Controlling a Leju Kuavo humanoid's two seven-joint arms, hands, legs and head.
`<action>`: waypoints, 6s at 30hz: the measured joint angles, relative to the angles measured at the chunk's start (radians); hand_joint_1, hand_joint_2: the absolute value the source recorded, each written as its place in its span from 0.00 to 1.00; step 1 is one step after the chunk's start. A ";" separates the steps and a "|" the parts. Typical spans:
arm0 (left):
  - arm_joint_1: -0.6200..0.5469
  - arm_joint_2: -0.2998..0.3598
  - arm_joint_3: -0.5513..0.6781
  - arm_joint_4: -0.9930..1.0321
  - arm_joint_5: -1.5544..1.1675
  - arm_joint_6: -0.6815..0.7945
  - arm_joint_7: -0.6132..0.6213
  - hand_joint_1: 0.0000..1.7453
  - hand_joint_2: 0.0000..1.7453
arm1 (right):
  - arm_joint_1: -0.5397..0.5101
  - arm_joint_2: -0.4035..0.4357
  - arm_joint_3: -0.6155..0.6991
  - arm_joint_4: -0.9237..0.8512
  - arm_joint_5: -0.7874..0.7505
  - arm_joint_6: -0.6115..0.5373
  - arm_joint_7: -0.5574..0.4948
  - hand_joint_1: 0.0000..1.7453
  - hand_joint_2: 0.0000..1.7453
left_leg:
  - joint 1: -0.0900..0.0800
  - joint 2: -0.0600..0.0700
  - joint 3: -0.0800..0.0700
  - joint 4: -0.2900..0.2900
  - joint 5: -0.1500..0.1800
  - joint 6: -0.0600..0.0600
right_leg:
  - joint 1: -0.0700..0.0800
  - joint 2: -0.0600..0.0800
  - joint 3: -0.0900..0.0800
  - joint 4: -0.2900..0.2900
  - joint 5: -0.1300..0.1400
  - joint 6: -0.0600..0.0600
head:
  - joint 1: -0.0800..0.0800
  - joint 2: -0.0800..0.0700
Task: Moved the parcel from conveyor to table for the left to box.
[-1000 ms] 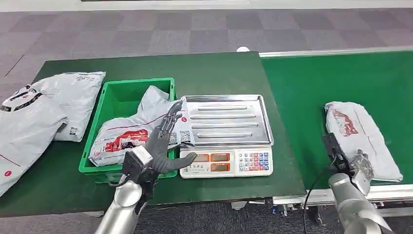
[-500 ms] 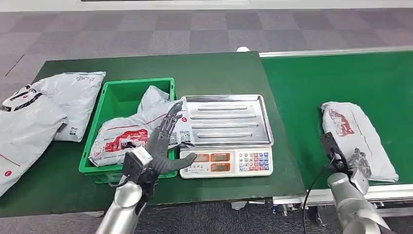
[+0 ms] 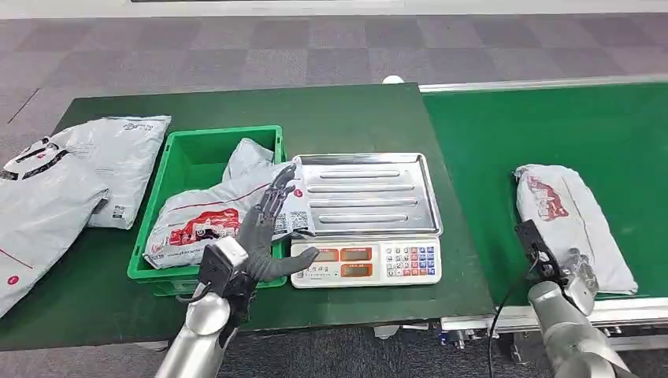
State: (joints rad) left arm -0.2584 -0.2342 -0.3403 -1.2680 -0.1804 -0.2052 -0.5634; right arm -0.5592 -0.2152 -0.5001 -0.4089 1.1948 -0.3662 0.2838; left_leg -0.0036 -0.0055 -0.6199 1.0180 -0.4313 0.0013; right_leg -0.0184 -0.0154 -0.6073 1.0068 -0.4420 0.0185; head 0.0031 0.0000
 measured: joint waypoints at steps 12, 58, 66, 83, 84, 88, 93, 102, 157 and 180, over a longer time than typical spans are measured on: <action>0.000 0.000 0.008 0.006 -0.002 0.012 0.001 0.00 1.00 | -0.001 0.001 0.000 0.002 0.010 0.016 -0.017 1.00 1.00 | 0.000 0.000 0.000 0.000 0.000 0.000 | 0.000 0.000 0.000 0.000 0.000 0.000 | 0.000 0.000; -0.037 -0.007 0.018 0.087 -0.053 0.131 -0.072 0.00 1.00 | 0.394 0.263 0.458 -1.078 -0.345 -0.007 -0.731 1.00 1.00 | 0.001 0.001 0.000 0.000 0.000 0.000 | 0.000 0.000 0.000 0.000 -0.001 0.000 | 0.000 0.000; -0.050 -0.004 0.018 0.104 -0.039 0.131 -0.096 0.00 1.00 | 0.404 0.224 0.533 -1.065 -0.367 0.220 -0.715 1.00 1.00 | 0.001 0.001 0.000 0.000 0.000 0.000 | 0.000 0.000 0.000 0.000 -0.001 0.000 | 0.000 0.000; -0.083 0.010 0.018 0.163 -0.019 0.128 -0.117 0.00 1.00 | 0.379 0.174 0.646 -0.970 -0.458 0.381 -0.772 0.00 1.00 | 0.001 0.001 0.000 0.000 0.000 -0.001 | 0.000 0.000 0.000 0.000 -0.001 0.000 | 0.000 0.000; -0.085 0.011 0.018 0.164 -0.017 0.127 -0.117 0.00 1.00 | 0.379 0.172 0.652 -0.969 -0.468 0.396 -0.774 0.00 1.00 | 0.001 0.001 0.000 0.000 0.000 -0.001 | 0.000 0.000 0.000 0.000 -0.001 0.000 | 0.000 0.000; -0.101 0.015 0.018 0.175 -0.014 0.131 -0.120 0.00 1.00 | 0.373 0.166 0.661 -0.965 -0.505 0.430 -0.770 0.00 1.00 | 0.001 0.001 0.000 0.000 0.000 -0.001 | 0.000 0.000 0.000 0.000 -0.001 0.000 | 0.000 0.000; -0.122 0.017 0.018 0.192 0.002 0.129 -0.122 0.00 1.00 | 0.353 0.158 0.661 -0.962 -0.576 0.469 -0.789 0.00 1.00 | 0.001 0.001 0.000 0.000 0.000 -0.001 | 0.000 0.000 0.000 0.000 -0.001 0.000 | 0.000 0.000; -0.146 0.017 0.018 0.218 0.024 0.125 -0.122 0.00 1.00 | 0.351 0.132 0.661 -0.978 -0.859 0.683 -0.898 0.00 1.00 | 0.000 0.001 0.000 0.000 0.000 -0.001 | 0.000 0.001 -0.001 0.000 -0.001 0.000 | 0.000 0.000; -0.416 -0.136 -0.637 0.653 0.149 0.093 0.255 0.00 1.00 | 0.309 0.303 0.539 -1.307 -1.007 0.458 -0.962 0.00 1.00 | 0.000 0.001 0.000 0.000 0.000 0.000 | 0.000 0.001 -0.001 0.000 -0.001 0.000 | 0.000 0.000; -0.457 -0.119 -0.650 0.800 -0.165 0.896 0.158 0.00 1.00 | 0.314 0.304 0.563 -1.295 -0.975 0.417 -0.937 0.00 1.00 | 0.001 0.000 0.000 0.000 0.001 -0.001 | 0.001 0.000 0.000 0.000 0.000 0.000 | 0.000 0.000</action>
State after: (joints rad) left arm -0.7150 -0.3532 -0.9905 -0.4678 -0.3450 0.6905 -0.4050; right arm -0.2449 0.0889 0.0633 -1.7041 0.2201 0.0511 -0.6535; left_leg -0.0029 -0.0052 -0.6201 1.0178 -0.4299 0.0004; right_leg -0.0178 -0.0153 -0.6077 1.0070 -0.4420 0.0182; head 0.0030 0.0000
